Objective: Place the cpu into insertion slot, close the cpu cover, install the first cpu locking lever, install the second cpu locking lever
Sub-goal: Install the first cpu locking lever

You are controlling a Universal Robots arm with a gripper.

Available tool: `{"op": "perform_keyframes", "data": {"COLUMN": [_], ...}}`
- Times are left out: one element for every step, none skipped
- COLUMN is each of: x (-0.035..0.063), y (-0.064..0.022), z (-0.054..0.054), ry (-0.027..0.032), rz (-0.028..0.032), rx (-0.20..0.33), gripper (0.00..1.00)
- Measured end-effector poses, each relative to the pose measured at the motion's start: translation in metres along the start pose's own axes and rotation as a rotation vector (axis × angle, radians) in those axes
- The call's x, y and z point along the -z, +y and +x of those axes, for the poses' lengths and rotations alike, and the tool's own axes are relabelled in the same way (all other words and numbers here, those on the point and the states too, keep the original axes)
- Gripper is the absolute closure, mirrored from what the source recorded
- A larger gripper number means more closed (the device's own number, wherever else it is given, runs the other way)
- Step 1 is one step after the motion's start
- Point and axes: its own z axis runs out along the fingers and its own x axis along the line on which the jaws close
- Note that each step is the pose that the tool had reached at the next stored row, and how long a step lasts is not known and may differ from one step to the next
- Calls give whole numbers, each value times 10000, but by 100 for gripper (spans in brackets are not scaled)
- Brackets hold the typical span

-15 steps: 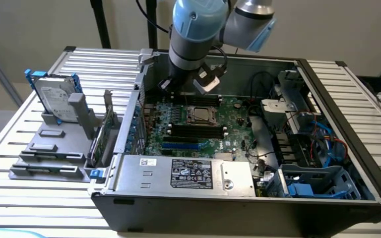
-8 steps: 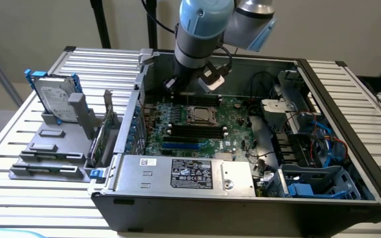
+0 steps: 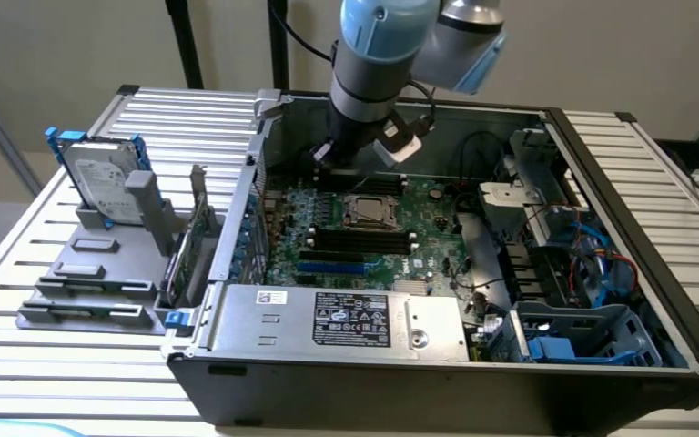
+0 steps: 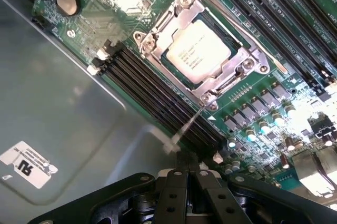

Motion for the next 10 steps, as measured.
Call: {"op": "perform_keyframes", "data": {"x": [0, 1, 2, -4, -11, -18, -24, -32, -40, -50], "y": [9, 20, 31, 37, 41, 45, 49, 53, 57, 61], "z": [13, 26, 37, 39, 38, 37, 34, 32, 30, 27], "ry": [-10, -16, -22, -14, -11, -9, -6, -1, 5, 5], "rz": [-37, -60, -74, -80, -85, -87, -88, -95, -100, -101], "rx": [-14, -25, -38, -51, -63, -65, -64, -59, -55, -53], "gripper": [89, 89, 89, 89, 89, 89, 89, 89, 89, 89]}}
